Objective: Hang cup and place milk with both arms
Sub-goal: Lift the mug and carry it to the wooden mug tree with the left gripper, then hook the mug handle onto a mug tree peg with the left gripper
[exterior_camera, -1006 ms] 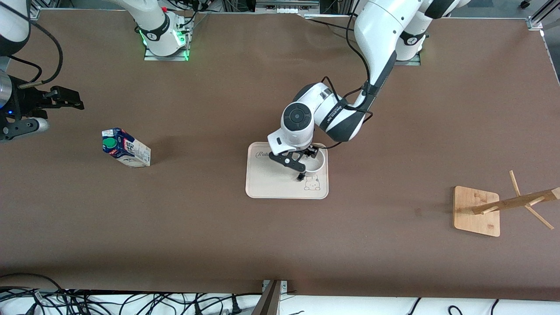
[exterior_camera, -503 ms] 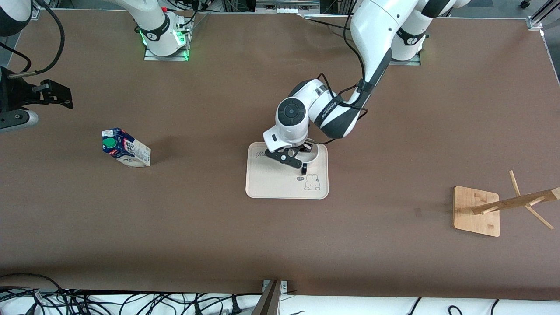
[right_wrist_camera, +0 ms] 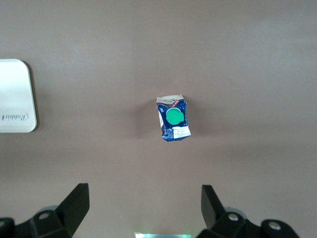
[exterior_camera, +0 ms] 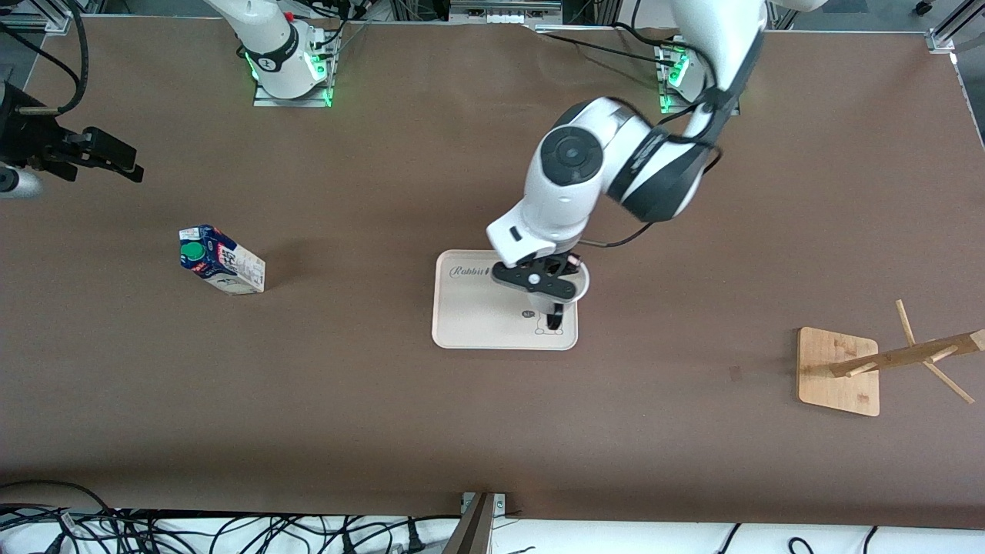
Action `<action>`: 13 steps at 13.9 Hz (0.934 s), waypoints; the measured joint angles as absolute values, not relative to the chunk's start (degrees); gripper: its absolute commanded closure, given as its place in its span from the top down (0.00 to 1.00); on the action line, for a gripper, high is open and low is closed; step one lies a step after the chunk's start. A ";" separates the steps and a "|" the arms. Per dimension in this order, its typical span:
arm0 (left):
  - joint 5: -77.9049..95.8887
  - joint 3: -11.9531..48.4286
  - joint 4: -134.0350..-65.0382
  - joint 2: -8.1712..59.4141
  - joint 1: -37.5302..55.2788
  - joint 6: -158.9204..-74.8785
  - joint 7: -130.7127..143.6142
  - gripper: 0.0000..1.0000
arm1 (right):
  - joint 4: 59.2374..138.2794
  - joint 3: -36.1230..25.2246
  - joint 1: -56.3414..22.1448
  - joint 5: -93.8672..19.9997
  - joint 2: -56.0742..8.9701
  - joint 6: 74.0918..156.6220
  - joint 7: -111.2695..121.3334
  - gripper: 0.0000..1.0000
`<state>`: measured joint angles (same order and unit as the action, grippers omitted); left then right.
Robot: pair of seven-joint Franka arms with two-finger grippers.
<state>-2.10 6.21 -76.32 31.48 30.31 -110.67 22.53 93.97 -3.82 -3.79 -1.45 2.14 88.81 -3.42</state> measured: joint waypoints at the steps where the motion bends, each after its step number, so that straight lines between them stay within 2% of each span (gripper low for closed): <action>1: -2.10 5.96 -76.29 29.55 29.49 -108.35 22.63 0.00 | 96.12 -3.75 -3.52 -1.45 3.59 89.80 -5.21 1.00; 4: -2.10 5.02 -74.28 26.22 25.08 -102.12 22.94 0.00 | 97.67 -3.71 -3.05 -1.45 4.35 90.88 -6.57 1.00; 8: 0.45 5.02 -69.01 25.91 14.13 -93.93 21.82 0.00 | 94.21 -3.72 -2.64 -1.45 1.83 88.04 -7.09 1.00; 13: 7.62 4.96 -66.37 25.95 3.41 -91.10 20.80 0.00 | 92.57 -3.66 -2.56 -1.45 1.34 86.67 -7.53 1.00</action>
<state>7.62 4.96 -66.37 25.95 3.41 -91.10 20.80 92.57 -3.66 -2.56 -1.45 1.34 86.67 -7.53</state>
